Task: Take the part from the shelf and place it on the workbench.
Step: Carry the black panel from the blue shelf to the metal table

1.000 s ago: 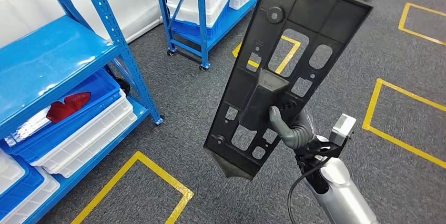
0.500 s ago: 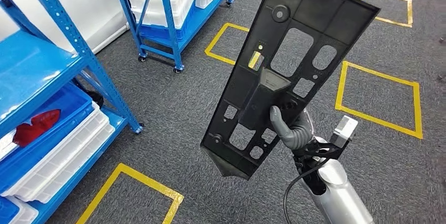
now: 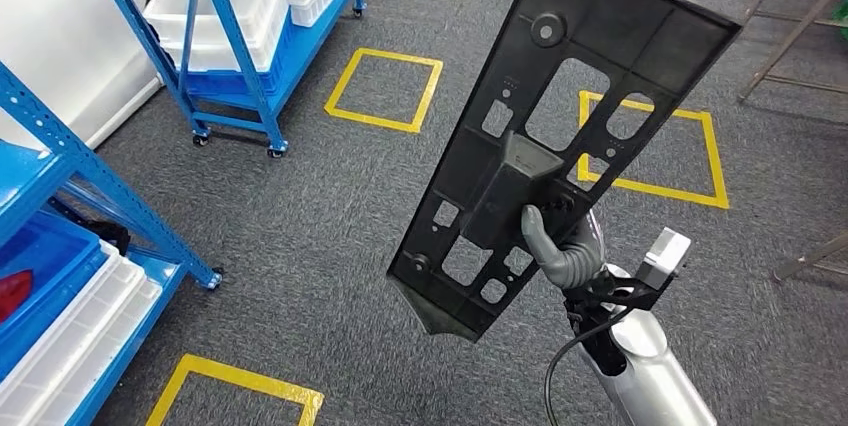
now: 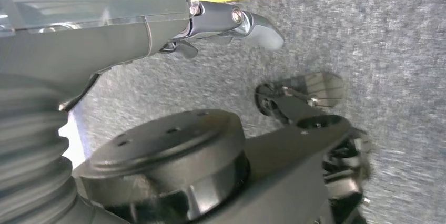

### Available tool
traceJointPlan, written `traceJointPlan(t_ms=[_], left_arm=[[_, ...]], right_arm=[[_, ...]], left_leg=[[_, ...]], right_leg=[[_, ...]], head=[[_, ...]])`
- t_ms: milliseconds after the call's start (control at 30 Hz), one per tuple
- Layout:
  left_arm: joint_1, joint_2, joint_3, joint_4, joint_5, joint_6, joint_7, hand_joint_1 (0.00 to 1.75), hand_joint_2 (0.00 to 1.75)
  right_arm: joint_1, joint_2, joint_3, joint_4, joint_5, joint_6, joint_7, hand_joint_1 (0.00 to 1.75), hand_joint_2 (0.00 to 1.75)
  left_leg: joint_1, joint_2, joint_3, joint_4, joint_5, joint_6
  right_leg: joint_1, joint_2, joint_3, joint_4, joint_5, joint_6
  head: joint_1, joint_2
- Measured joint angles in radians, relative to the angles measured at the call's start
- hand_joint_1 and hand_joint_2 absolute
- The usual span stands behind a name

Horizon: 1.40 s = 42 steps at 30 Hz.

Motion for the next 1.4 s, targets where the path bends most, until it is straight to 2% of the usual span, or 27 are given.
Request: traceJointPlan(t_ms=[67, 133, 167, 233, 267, 300, 333, 367, 433, 500, 567, 633, 700, 767, 800, 833, 900, 967, 1033, 1067, 1100, 1167, 1233, 1300, 1333, 1367, 1400], left_arm=[[-0.002, 0.0, -0.001, 0.0, 0.0, 0.0, 0.0, 0.0, 1.75], [-0.006, 0.0, -0.001, 0.0, 0.0, 0.0, 0.0, 0.0, 1.75], [-0.006, 0.0, -0.002, 0.0, 0.0, 0.0, 0.0, 0.0, 1.75], [-0.004, 0.0, -0.002, 0.0, -0.001, 0.0, -0.001, 0.0, 1.75], [-0.002, 0.0, -0.002, 0.0, -0.001, 0.0, 0.0, 0.0, 1.75], [-0.001, 0.0, -0.002, 0.0, -0.001, 0.0, 0.0, 0.0, 1.75], [-0.001, 0.0, -0.002, 0.0, -0.001, 0.0, 0.0, 0.0, 1.75], [-0.002, 0.0, -0.002, 0.0, -0.001, 0.0, 0.0, 0.0, 1.75], [-0.004, 0.0, -0.002, 0.0, -0.002, 0.0, 0.0, 0.0, 1.75], [-0.006, 0.0, -0.003, 0.0, -0.004, 0.0, 0.0, 0.0, 1.75], [-0.008, 0.001, -0.005, 0.0, -0.005, 0.001, 0.001, 0.0, 1.75], [-0.012, 0.002, -0.006, 0.0, -0.005, 0.003, 0.003, 0.0, 1.75], [-0.013, 0.003, -0.006, -0.001, -0.004, 0.007, 0.002, 0.0, 1.75], [-0.006, 0.004, -0.006, -0.001, -0.003, 0.011, -0.001, 0.0, 1.75], [-0.003, 0.004, -0.006, -0.001, -0.002, 0.012, -0.003, 0.0, 1.75], [-0.001, 0.005, -0.006, -0.001, -0.001, 0.012, -0.004, 0.0, 1.75], [0.001, 0.007, -0.005, -0.001, 0.004, 0.017, 0.0, 0.0, 1.75], [0.009, 0.017, -0.001, -0.001, 0.014, 0.03, 0.002, 0.0, 1.75], [0.016, 0.031, 0.003, -0.003, 0.022, 0.043, -0.01, 0.0, 1.75], [0.015, 0.039, 0.004, -0.004, 0.021, 0.048, -0.021, 0.0, 1.75], [0.011, 0.047, 0.004, -0.005, 0.019, 0.052, -0.033, 0.0, 1.75], [-0.009, 0.064, 0.002, -0.01, 0.01, 0.061, -0.053, 0.0, 1.75], [-0.032, 0.082, -0.001, -0.015, 0.002, 0.068, -0.063, 0.0, 1.75], [-0.051, 0.097, -0.005, -0.018, -0.007, 0.072, -0.068, 0.0, 1.75], [-0.061, 0.103, -0.009, -0.02, -0.013, 0.074, -0.071, 0.0, 1.75], [-0.07, 0.106, -0.013, -0.021, -0.021, 0.074, -0.073, 0.0, 1.75], [-0.079, 0.108, -0.02, -0.022, -0.029, 0.074, -0.075, 0.0, 1.75]], right_arm=[[0.001, 0.001, -0.001, 0.0, 0.0, 0.0, 0.0, 1.75, 1.75], [0.002, 0.002, -0.004, -0.001, 0.0, 0.0, 0.0, 1.75, 1.75], [0.001, 0.003, -0.005, -0.002, 0.0, 0.0, 0.0, 1.75, 1.75], [0.0, 0.004, -0.006, -0.002, 0.0, 0.0, 0.0, 1.75, 1.75], [0.001, 0.005, -0.006, -0.002, 0.0, 0.0, 0.0, 1.75, 1.75], [0.003, 0.006, -0.006, -0.002, 0.0, 0.0, 0.0, 1.75, 1.75], [0.004, 0.006, -0.006, -0.002, 0.0, 0.0, 0.0, 1.75, 1.75], [0.004, 0.006, -0.007, -0.002, 0.0, 0.0, 0.0, 1.75, 1.75], [0.003, 0.006, -0.007, -0.003, 0.001, 0.0, -0.001, 1.75, 1.75], [0.002, 0.006, -0.008, -0.006, 0.001, 0.0, -0.003, 1.75, 1.75], [0.004, 0.006, -0.011, -0.009, 0.002, 0.001, -0.005, 1.75, 1.75], [0.005, 0.006, -0.013, -0.013, 0.003, 0.003, -0.007, 1.75, 1.75], [0.003, 0.006, -0.014, -0.017, 0.005, 0.008, -0.008, 1.75, 1.75], [0.004, 0.005, -0.014, -0.017, 0.008, 0.013, -0.008, 1.75, 1.75], [0.007, 0.005, -0.014, -0.017, 0.01, 0.015, -0.008, 1.75, 1.75], [0.01, 0.005, -0.014, -0.017, 0.01, 0.016, -0.008, 1.75, 1.75], [0.015, 0.005, -0.014, -0.017, 0.011, 0.016, -0.01, 1.75, 1.75], [0.02, 0.005, -0.014, -0.017, 0.012, 0.015, -0.014, 1.75, 1.75], [0.028, 0.005, -0.015, -0.017, 0.007, 0.018, -0.018, 1.75, 1.75], [0.032, 0.005, -0.017, -0.016, 0.001, 0.021, -0.019, 1.75, 1.75], [0.036, 0.006, -0.018, -0.015, -0.006, 0.025, -0.019, 1.75, 1.75], [0.037, 0.007, -0.023, -0.01, -0.012, 0.033, -0.022, 1.75, 1.75], [0.035, 0.009, -0.025, -0.003, -0.008, 0.036, -0.026, 1.75, 1.75], [0.036, 0.011, -0.025, 0.004, -0.004, 0.038, -0.029, 1.75, 1.75], [0.036, 0.012, -0.025, 0.009, -0.003, 0.039, -0.029, 1.75, 1.75], [0.036, 0.012, -0.025, 0.013, -0.003, 0.042, -0.03, 1.75, 1.75], [0.035, 0.012, -0.025, 0.016, -0.005, 0.046, -0.03, 1.75, 1.75]], left_leg=[[-0.002, 0.014, 0.002, -0.006, 0.004, 0.012], [0.0, 0.035, 0.004, -0.015, 0.012, 0.027], [0.001, 0.046, 0.005, -0.019, 0.014, 0.032], [-0.001, 0.069, 0.004, -0.02, 0.014, 0.036], [-0.003, 0.082, 0.004, -0.02, 0.013, 0.037], [-0.004, 0.094, 0.003, -0.02, 0.013, 0.037], [-0.004, 0.106, 0.004, -0.02, 0.012, 0.037], [-0.005, 0.117, 0.006, -0.02, 0.01, 0.036], [-0.009, 0.136, 0.011, -0.019, 0.006, 0.03], [-0.014, 0.153, 0.015, -0.019, 0.001, 0.021], [-0.017, 0.173, 0.02, -0.02, -0.004, 0.012], [-0.014, 0.156, 0.017, -0.004, -0.021, 0.0], [-0.012, 0.108, -0.02, 0.084, -0.074, -0.008], [-0.011, 0.082, -0.086, 0.223, -0.135, -0.01], [-0.011, 0.079, -0.109, 0.266, -0.143, -0.01], [-0.011, 0.078, -0.115, 0.272, -0.131, -0.01], [-0.009, 0.063, -0.073, 0.168, -0.057, -0.007], [-0.004, 0.019, -0.02, 0.042, -0.006, -0.003], [-0.004, -0.003, -0.003, -0.001, 0.0, 0.003], [-0.005, 0.006, -0.002, -0.004, 0.002, 0.007], [-0.005, 0.016, 0.0, -0.008, 0.005, 0.014], [-0.002, 0.036, 0.004, -0.018, 0.011, 0.027], [-0.003, 0.056, 0.005, -0.022, 0.013, 0.034], [-0.005, 0.078, 0.004, -0.021, 0.012, 0.035], [-0.006, 0.09, 0.005, -0.02, 0.011, 0.034], [-0.006, 0.101, 0.006, -0.02, 0.009, 0.033], [-0.007, 0.112, 0.008, -0.02, 0.007, 0.031]], right_leg=[[-0.003, 0.016, -0.006, -0.003, 0.005, 0.015], [-0.003, -0.01, -0.018, 0.019, -0.01, 0.025], [-0.002, -0.037, -0.037, 0.06, -0.034, 0.029], [-0.002, -0.082, -0.098, 0.192, -0.099, 0.034], [-0.003, -0.091, -0.127, 0.251, -0.121, 0.037], [-0.004, -0.094, -0.139, 0.28, -0.124, 0.038], [-0.005, -0.097, -0.133, 0.269, -0.11, 0.037], [-0.005, -0.105, -0.104, 0.217, -0.08, 0.035], [0.004, -0.149, -0.024, 0.072, -0.025, 0.024], [0.015, -0.18, 0.013, -0.004, -0.01, 0.01], [0.017, -0.162, 0.011, -0.01, -0.012, 0.0], [0.012, -0.14, 0.012, -0.016, -0.008, -0.01], [0.006, -0.12, 0.014, -0.02, -0.004, -0.02], [0.007, -0.095, 0.014, -0.02, -0.004, -0.025], [0.007, -0.082, 0.014, -0.019, -0.004, -0.026], [0.007, -0.067, 0.014, -0.018, -0.004, -0.025], [0.006, -0.04, 0.016, -0.013, -0.007, -0.022], [0.007, -0.015, 0.012, -0.004, -0.01, -0.014], [0.005, 0.006, 0.003, 0.001, -0.009, -0.003], [0.002, 0.016, 0.0, -0.001, -0.007, 0.004], [0.001, 0.014, -0.002, 0.0, -0.006, 0.01], [0.002, -0.028, -0.02, 0.034, -0.027, 0.019], [0.0, -0.078, -0.073, 0.143, -0.081, 0.027], [-0.005, -0.092, -0.131, 0.255, -0.119, 0.033], [-0.007, -0.095, -0.14, 0.271, -0.115, 0.035], [-0.008, -0.099, -0.127, 0.245, -0.092, 0.035], [-0.008, -0.109, -0.096, 0.185, -0.059, 0.033]], head=[[0.0, 0.0], [0.0, 0.0], [0.0, 0.0], [0.0, 0.0], [0.0, 0.0], [0.0, 0.0], [0.0, 0.0], [0.0, 0.0], [0.0, 0.0], [0.0, 0.0], [0.0, 0.0], [0.0, 0.0], [0.0, 0.0], [0.0, 0.0], [0.0, 0.0], [0.0, 0.0], [0.0, 0.0], [0.0, 0.0], [0.0, 0.0], [0.0, 0.0], [0.0, 0.0], [0.0, 0.0], [0.0, 0.0], [0.0, 0.0], [0.0, 0.0], [0.0, 0.0], [0.0, 0.0]])
